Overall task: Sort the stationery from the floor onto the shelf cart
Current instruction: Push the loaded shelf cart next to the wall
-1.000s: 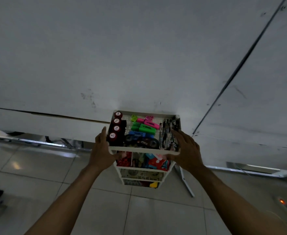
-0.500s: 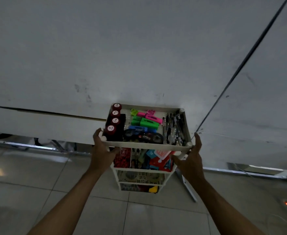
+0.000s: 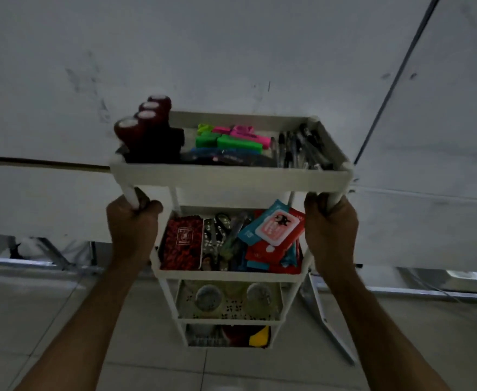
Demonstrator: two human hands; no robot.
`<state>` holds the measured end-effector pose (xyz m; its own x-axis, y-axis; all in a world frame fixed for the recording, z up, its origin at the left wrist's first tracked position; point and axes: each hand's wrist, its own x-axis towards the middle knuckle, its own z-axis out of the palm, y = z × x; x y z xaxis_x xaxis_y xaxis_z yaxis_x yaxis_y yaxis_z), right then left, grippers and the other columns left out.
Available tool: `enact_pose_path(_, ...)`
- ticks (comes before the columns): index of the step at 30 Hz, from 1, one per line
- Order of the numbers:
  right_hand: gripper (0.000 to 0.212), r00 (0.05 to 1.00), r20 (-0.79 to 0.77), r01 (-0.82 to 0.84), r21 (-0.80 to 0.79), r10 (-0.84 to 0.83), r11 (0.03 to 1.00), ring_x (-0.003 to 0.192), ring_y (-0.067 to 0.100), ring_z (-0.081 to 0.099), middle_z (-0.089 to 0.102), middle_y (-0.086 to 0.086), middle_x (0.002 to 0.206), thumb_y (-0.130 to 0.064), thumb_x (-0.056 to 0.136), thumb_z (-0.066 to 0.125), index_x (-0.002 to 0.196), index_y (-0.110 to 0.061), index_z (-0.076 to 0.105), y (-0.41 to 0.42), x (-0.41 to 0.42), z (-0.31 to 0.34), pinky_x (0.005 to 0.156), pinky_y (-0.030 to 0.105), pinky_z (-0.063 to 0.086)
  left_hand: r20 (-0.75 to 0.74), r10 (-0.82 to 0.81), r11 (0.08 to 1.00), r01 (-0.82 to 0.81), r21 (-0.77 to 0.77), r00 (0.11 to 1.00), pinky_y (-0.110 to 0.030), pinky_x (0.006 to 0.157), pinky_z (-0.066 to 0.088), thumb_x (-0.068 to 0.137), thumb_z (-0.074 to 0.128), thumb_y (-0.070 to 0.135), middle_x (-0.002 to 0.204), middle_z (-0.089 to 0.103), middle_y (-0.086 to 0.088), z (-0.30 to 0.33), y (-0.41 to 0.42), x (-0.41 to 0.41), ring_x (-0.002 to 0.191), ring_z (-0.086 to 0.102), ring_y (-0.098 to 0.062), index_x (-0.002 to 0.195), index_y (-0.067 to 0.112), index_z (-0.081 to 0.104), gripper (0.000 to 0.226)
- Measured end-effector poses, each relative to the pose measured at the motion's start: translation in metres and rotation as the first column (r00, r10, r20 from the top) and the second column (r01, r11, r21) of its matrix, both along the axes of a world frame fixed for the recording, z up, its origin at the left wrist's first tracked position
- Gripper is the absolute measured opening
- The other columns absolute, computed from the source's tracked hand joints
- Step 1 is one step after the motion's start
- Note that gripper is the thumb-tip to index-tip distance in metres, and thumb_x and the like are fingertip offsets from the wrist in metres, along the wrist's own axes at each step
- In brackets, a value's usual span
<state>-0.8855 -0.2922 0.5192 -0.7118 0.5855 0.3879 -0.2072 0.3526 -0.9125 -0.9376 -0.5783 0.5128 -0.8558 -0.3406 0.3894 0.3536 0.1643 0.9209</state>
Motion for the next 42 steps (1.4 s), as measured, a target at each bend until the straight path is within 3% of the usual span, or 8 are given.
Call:
enact_pose_path(5, 0.033, 0.985, -0.162, 0.064, 0.081, -0.051, 0.995, 0.039, 0.001, 0.042, 0.046, -0.015, 0.043, -0.014, 0.077, 0.060, 0.055, -0.024, 0.037, 0.005, -0.020, -0.005, 0.039, 0.013, 0.032, -0.097, -0.234, 0.971, 0.238, 0.032, 0.967, -0.021, 0.044, 0.029, 0.068, 0.063, 0.002, 0.047, 0.033, -0.002, -0.007, -0.014, -0.008, 0.040, 0.032, -0.015, 0.051, 0.012, 0.033, 0.036)
enact_pose_path(12, 0.019, 0.958, -0.279, -0.024, 0.146, 0.065, 0.989, 0.057, 0.012, 0.056, 0.055, -0.003, 0.069, -0.025, 0.083, 0.069, 0.080, -0.021, 0.051, 0.005, -0.001, -0.020, 0.051, 0.024, 0.048, -0.195, -0.214, 0.974, 0.223, 0.025, 0.957, -0.023, 0.041, 0.041, 0.078, 0.072, 0.010, 0.054, 0.045, 0.004, -0.017, -0.014, 0.002, 0.042, 0.042, -0.011, 0.057, 0.022, 0.042, 0.039)
enact_pose_path(16, 0.025, 0.972, -0.196, -0.132, 0.010, 0.131, 0.991, 0.049, -0.005, 0.054, 0.053, -0.007, 0.066, -0.033, 0.089, 0.067, 0.076, -0.023, 0.048, 0.002, 0.008, -0.051, 0.043, 0.012, 0.042, -0.083, -0.199, 0.979, 0.202, 0.027, 0.976, -0.027, 0.047, 0.047, 0.082, 0.073, 0.018, 0.060, 0.047, 0.000, -0.044, -0.012, 0.011, 0.044, 0.045, -0.010, 0.067, 0.019, 0.046, 0.031)
enact_pose_path(21, 0.035, 0.992, -0.090, -0.101, -0.077, 0.093, 0.992, 0.041, -0.004, 0.056, 0.057, -0.008, 0.057, -0.048, 0.093, 0.055, 0.080, -0.016, 0.053, 0.004, 0.003, -0.066, 0.037, 0.015, 0.041, -0.020, -0.302, 0.937, 0.300, 0.177, 0.953, -0.020, 0.040, 0.026, 0.080, 0.075, 0.023, 0.046, 0.037, 0.003, -0.049, -0.009, 0.005, 0.038, 0.031, -0.012, 0.055, 0.022, 0.050, 0.036)
enact_pose_path(28, 0.030, 0.991, -0.096, -0.104, -0.136, 0.092, 0.985, 0.035, 0.000, 0.052, 0.048, -0.004, 0.050, -0.033, 0.093, 0.055, 0.072, -0.014, 0.046, 0.009, -0.009, -0.063, 0.042, 0.022, 0.040, -0.052, -0.445, 0.874, 0.446, 0.192, 0.894, -0.017, 0.039, 0.017, 0.084, 0.068, 0.006, 0.041, 0.028, 0.005, -0.050, -0.015, -0.002, 0.031, 0.023, -0.010, 0.043, 0.024, 0.043, 0.051)
enact_pose_path(32, 0.031, 0.979, -0.136, -0.163, -0.085, 0.151, 0.983, 0.042, -0.003, 0.055, 0.055, -0.012, 0.050, -0.042, 0.094, 0.057, 0.080, -0.015, 0.052, 0.007, 0.001, -0.070, 0.040, 0.015, 0.042, -0.109, -0.380, 0.911, 0.392, 0.131, 0.919, -0.020, 0.037, 0.028, 0.083, 0.072, 0.017, 0.043, 0.036, 0.006, -0.059, -0.014, 0.003, 0.035, 0.031, -0.010, 0.045, 0.027, 0.050, 0.045)
enact_pose_path(37, 0.033, 0.980, -0.150, -0.135, -0.037, 0.128, 0.990, 0.064, 0.002, 0.065, 0.062, -0.003, 0.080, -0.048, 0.094, 0.053, 0.092, -0.016, 0.056, 0.005, 0.013, -0.101, 0.047, 0.014, 0.047, -0.108, -0.214, 0.977, 0.215, -0.001, 0.971, -0.025, 0.047, 0.042, 0.083, 0.073, 0.020, 0.054, 0.044, 0.002, -0.103, -0.011, 0.012, 0.048, 0.044, -0.014, 0.066, 0.021, 0.043, 0.035)
enact_pose_path(42, 0.034, 0.988, -0.142, -0.077, -0.076, 0.066, 0.994, 0.065, -0.006, 0.065, 0.066, -0.004, 0.083, -0.050, 0.097, 0.045, 0.091, -0.019, 0.059, -0.003, 0.007, -0.120, 0.043, 0.009, 0.043, 0.002, -0.233, 0.966, 0.232, 0.115, 0.972, -0.017, 0.040, 0.037, 0.074, 0.073, 0.002, 0.040, 0.048, 0.006, -0.104, -0.008, 0.007, 0.036, 0.046, -0.007, 0.045, 0.019, 0.045, 0.043)
